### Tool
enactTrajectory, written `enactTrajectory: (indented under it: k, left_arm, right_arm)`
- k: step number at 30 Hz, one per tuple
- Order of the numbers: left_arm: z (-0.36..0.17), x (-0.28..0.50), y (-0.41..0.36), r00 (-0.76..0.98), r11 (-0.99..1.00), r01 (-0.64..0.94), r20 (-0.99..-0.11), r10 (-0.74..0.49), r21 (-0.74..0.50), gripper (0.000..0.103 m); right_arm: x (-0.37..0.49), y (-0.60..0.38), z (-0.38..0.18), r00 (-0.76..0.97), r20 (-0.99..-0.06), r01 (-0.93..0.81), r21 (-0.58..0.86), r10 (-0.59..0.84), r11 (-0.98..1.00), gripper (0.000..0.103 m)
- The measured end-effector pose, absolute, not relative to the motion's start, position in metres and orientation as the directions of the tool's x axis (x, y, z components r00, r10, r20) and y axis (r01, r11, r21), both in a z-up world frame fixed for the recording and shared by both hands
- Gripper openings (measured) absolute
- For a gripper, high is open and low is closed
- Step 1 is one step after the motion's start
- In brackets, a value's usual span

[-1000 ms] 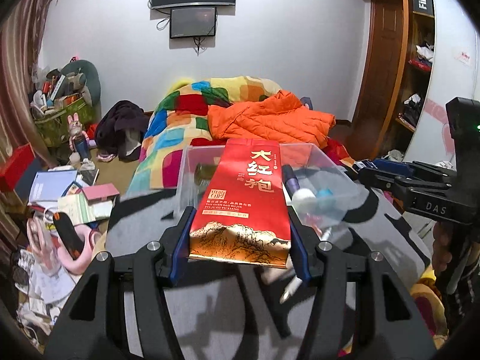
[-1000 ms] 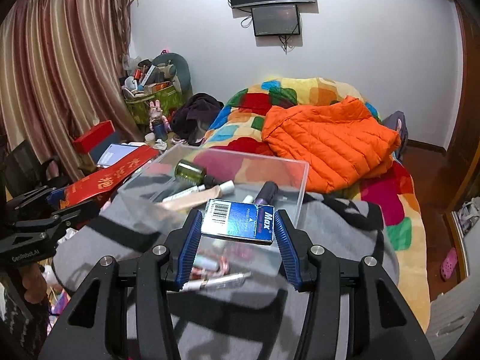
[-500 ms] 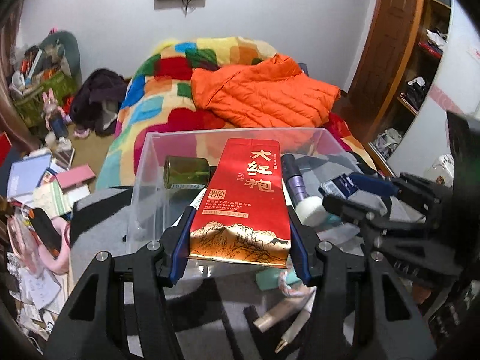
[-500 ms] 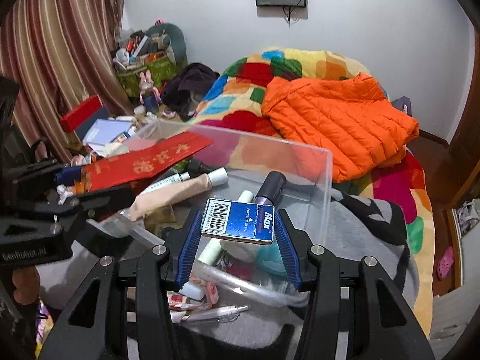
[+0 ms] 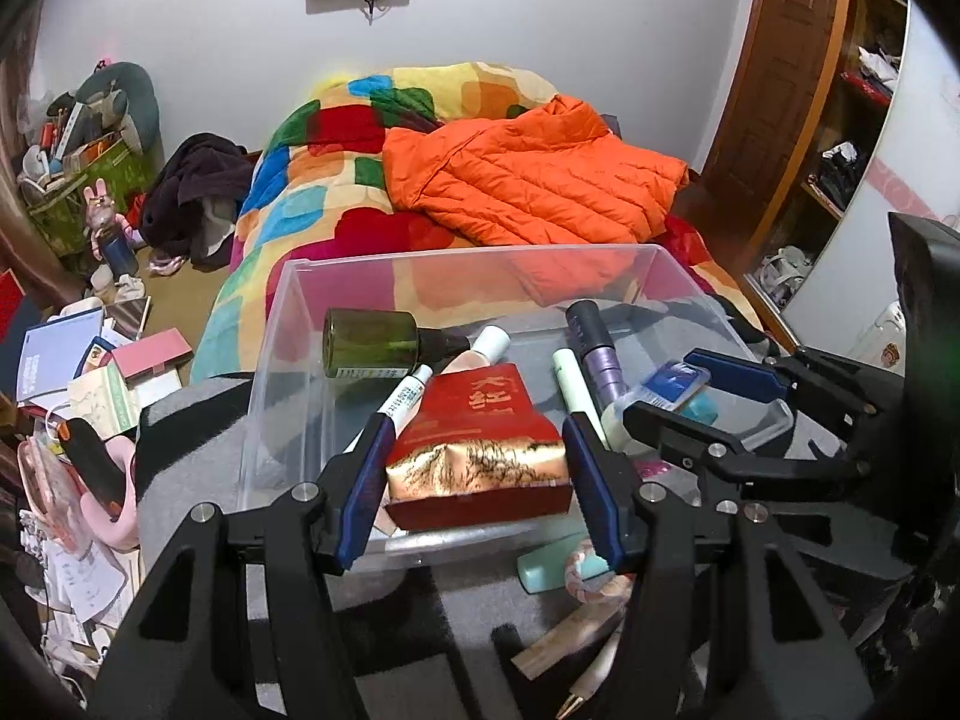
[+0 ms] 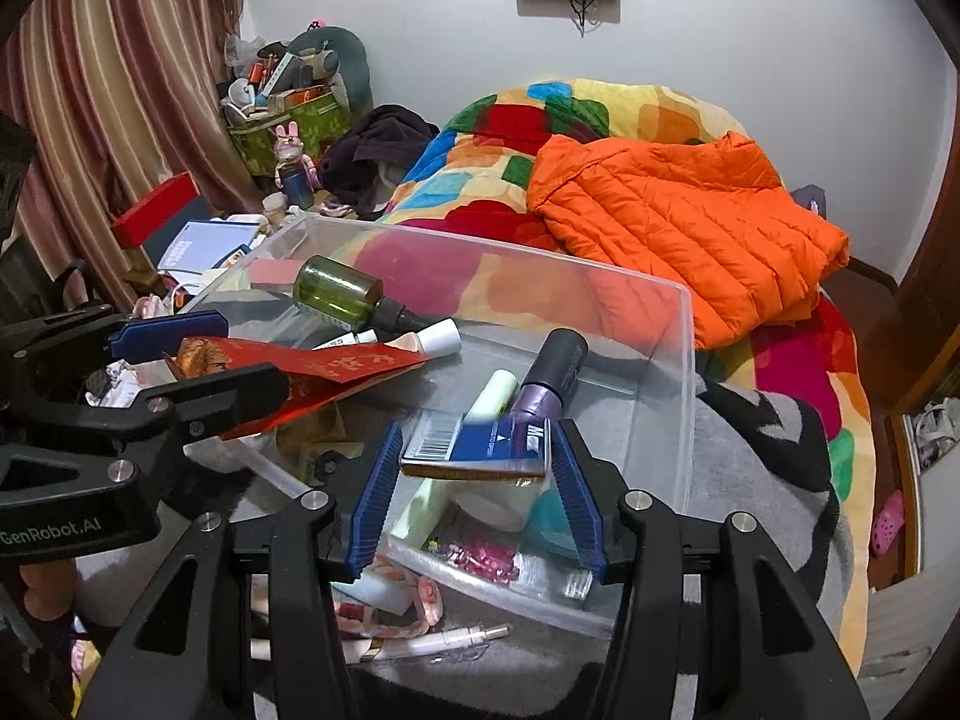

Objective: Organize objects
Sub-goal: 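Grasp the beige cylindrical tube with the left tool while the right tool grasps the white pen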

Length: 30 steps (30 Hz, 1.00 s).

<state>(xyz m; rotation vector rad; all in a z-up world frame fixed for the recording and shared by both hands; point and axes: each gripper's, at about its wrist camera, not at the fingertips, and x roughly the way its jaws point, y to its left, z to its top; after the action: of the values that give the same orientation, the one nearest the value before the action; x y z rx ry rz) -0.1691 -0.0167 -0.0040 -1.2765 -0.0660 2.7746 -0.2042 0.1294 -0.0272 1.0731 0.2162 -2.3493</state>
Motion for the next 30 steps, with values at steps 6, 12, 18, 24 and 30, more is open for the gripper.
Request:
enactTrajectory:
  k: [6,12,18,24,30]
  left_arm:
    - [0.01,-0.151,-0.012,-0.685,-0.997,-0.066,-0.725,0.075,-0.041,0.069]
    - [0.025,-0.128,-0.01,-0.726,-0.998,-0.068,-0.686,0.053,-0.006,0.081]
    - [0.021,-0.105,-0.012,-0.728,-0.997,-0.079,-0.684,0.051,0.011,0.086]
    - [-0.012,-0.09,-0.003,-0.68,-0.99,-0.132,-0.731,0.061,0.04,0.086]
    - [-0.05,-0.098,0.014,-0.598,-0.972,-0.221,-0.798,0.071,0.079,0.081]
  right_arm:
    - [-0.193,0.138,-0.021,-0.546,-0.725,0.541,0.077,-0.42,-0.837,0.061]
    - [-0.176,0.153,-0.01,-0.552,-0.699,0.553,0.102,-0.455,-0.827,0.067]
    - [-0.161,0.166,-0.005,-0.559,-0.683,0.561,0.106,-0.47,-0.821,0.068]
    - [-0.143,0.173,-0.018,-0.54,-0.69,0.586,0.102,-0.481,-0.804,0.07]
    - [-0.133,0.162,-0.041,-0.479,-0.736,0.643,0.077,-0.478,-0.762,0.069]
